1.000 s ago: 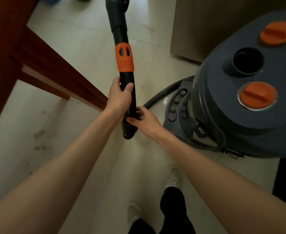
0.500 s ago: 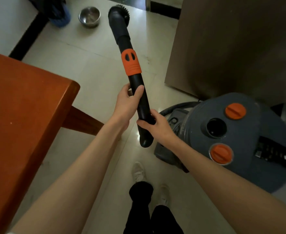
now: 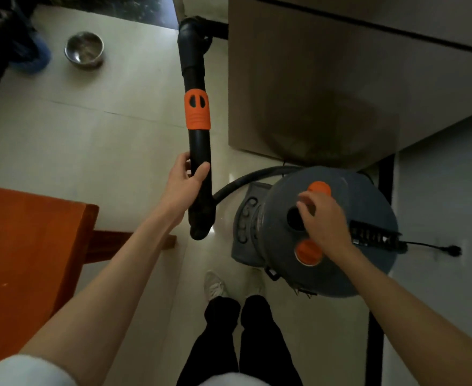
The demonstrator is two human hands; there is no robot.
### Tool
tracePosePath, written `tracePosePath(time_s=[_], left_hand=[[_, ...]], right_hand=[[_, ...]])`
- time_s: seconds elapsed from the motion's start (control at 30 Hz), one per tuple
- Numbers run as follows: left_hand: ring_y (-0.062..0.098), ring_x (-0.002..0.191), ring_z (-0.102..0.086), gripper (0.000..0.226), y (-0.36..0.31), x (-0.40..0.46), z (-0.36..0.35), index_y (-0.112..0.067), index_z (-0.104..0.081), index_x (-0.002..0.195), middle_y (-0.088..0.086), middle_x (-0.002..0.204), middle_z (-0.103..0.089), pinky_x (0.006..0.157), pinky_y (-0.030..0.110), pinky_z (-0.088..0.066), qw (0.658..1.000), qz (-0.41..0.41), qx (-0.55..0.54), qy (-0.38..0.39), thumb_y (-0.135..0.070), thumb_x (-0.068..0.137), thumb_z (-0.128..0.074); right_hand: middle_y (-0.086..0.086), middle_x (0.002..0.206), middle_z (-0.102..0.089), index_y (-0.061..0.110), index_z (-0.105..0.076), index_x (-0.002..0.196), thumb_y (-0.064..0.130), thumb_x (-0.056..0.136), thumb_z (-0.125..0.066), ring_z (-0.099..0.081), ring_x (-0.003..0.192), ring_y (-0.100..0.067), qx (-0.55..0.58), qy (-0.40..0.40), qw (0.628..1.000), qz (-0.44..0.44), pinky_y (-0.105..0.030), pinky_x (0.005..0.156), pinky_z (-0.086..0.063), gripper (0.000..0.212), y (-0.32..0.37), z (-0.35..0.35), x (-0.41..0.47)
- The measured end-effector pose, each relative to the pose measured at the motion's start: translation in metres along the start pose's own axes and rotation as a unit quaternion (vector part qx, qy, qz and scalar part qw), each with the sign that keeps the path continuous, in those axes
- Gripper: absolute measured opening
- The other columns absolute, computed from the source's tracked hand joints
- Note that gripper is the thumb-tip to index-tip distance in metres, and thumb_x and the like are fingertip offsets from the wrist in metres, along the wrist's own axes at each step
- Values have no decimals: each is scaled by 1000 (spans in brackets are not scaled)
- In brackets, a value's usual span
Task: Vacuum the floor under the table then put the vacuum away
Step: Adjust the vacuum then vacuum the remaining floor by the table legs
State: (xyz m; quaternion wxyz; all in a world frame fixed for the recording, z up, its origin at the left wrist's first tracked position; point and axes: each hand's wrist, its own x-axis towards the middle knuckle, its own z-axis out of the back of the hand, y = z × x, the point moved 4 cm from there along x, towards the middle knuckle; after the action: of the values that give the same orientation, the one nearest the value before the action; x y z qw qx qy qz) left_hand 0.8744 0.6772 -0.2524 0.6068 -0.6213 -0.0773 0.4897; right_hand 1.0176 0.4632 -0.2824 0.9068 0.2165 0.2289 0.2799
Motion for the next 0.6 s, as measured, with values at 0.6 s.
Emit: tracePosePath(time_s=[0.6], left_hand=[[11,93,-57,35,29,-37,-82,-15,-42,132,2,114,-55,67,18,-42,997,53,-48,-22,-21,98,-46]], right_hand=[[-6,102,-66,14,-63,98,87,72,-25,-56,102,-27,-135,174,972,-84,-38,90,-42,86,-129,36,2]])
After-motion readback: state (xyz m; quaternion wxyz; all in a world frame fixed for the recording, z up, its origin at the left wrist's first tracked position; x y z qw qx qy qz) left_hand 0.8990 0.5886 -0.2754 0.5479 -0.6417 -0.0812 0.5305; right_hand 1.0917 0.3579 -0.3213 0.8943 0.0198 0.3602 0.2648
